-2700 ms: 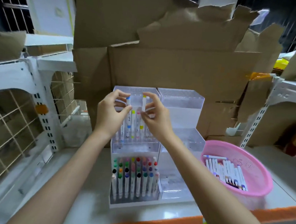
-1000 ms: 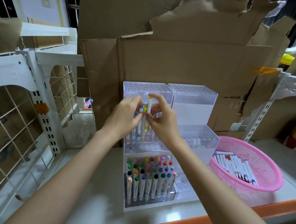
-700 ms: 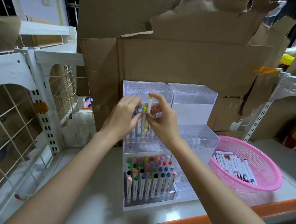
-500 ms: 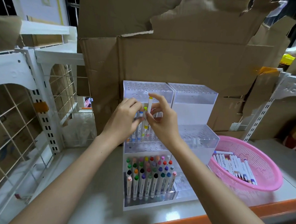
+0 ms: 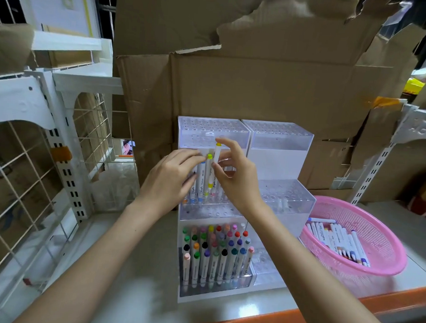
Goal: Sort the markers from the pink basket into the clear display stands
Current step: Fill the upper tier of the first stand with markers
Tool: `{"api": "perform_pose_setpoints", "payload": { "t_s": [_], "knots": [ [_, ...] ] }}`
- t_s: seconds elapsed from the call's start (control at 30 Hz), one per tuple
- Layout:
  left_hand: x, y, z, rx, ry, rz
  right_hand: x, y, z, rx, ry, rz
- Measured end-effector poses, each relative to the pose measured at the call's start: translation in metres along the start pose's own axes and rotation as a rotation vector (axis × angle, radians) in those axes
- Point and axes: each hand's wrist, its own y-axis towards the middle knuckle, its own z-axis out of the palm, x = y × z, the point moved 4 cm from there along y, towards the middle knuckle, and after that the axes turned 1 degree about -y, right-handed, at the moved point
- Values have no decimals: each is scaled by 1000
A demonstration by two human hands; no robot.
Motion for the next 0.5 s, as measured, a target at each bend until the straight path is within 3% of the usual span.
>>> {"api": "perform_pose_setpoints", "payload": {
  "t_s": [0.37,0.5],
  "knots": [
    [0,-6,-5,122,100,22,2,0,3,62,-35,10],
    [1,-6,-6,150,114,28,-2,1,6,110,-162,-18]
  ]
}}
